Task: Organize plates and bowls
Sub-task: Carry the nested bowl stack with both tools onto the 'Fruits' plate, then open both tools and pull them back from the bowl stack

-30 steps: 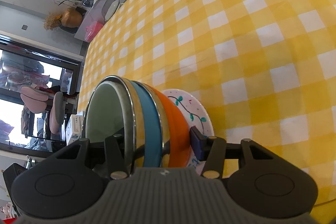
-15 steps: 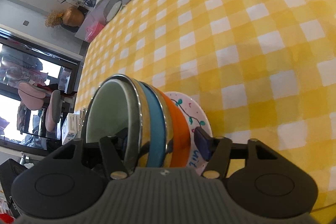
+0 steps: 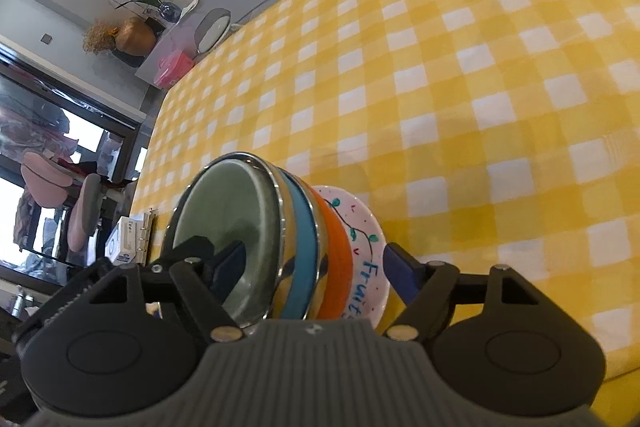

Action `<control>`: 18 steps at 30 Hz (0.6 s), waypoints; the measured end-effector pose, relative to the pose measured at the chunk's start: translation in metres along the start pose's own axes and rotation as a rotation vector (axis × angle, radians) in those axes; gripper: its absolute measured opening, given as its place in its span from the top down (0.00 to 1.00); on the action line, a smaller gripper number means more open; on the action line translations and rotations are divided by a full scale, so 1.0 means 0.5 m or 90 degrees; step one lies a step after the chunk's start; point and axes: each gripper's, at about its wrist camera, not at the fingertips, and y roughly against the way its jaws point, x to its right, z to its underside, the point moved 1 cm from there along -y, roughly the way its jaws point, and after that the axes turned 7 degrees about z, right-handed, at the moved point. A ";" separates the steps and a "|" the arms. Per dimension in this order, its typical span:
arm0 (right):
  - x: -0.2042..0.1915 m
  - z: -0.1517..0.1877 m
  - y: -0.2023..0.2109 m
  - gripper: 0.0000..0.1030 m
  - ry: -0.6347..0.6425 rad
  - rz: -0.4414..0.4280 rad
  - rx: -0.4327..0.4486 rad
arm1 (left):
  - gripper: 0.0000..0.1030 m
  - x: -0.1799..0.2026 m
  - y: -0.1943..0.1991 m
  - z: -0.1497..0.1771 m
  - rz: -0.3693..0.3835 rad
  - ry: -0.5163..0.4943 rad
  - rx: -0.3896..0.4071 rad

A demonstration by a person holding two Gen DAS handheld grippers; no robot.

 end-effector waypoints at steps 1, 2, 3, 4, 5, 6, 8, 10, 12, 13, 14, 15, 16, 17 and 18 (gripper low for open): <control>-0.005 0.002 0.010 0.26 0.007 0.004 0.010 | 0.25 0.011 0.014 0.001 -0.003 -0.013 0.015; -0.008 0.004 0.021 0.25 0.014 0.008 0.019 | 0.25 0.022 0.028 0.002 -0.007 -0.029 0.032; -0.012 0.006 0.032 0.25 0.022 0.011 0.030 | 0.25 0.036 0.044 0.003 -0.010 -0.050 0.050; -0.016 0.010 0.045 0.24 0.030 0.015 0.041 | 0.25 0.050 0.059 0.005 -0.014 -0.073 0.066; -0.019 0.013 0.057 0.24 0.037 0.019 0.053 | 0.25 0.064 0.073 0.008 -0.019 -0.097 0.080; -0.023 0.016 0.070 0.23 0.046 0.025 0.067 | 0.25 0.080 0.090 0.011 -0.025 -0.128 0.095; -0.031 0.026 0.101 0.23 0.068 0.035 0.099 | 0.26 0.108 0.120 0.022 -0.035 -0.184 0.122; -0.036 0.038 0.130 0.23 0.091 0.045 0.134 | 0.26 0.136 0.151 0.040 -0.045 -0.244 0.154; -0.038 0.054 0.165 0.22 0.118 0.056 0.177 | 0.26 0.159 0.178 0.061 -0.055 -0.296 0.184; -0.042 0.063 0.183 0.22 0.133 0.062 0.201 | 0.26 0.167 0.187 0.071 -0.060 -0.318 0.195; -0.044 0.074 0.201 0.22 0.149 0.068 0.228 | 0.26 0.174 0.195 0.082 -0.065 -0.339 0.207; -0.045 0.083 0.215 0.21 0.163 0.072 0.249 | 0.25 0.180 0.204 0.094 -0.072 -0.358 0.219; -0.046 0.093 0.229 0.20 0.181 0.077 0.270 | 0.24 0.185 0.210 0.106 -0.079 -0.377 0.229; -0.047 0.105 0.242 0.19 0.197 0.083 0.290 | 0.24 0.191 0.214 0.117 -0.087 -0.396 0.236; -0.046 0.116 0.252 0.18 0.210 0.087 0.308 | 0.23 0.194 0.220 0.129 -0.097 -0.417 0.241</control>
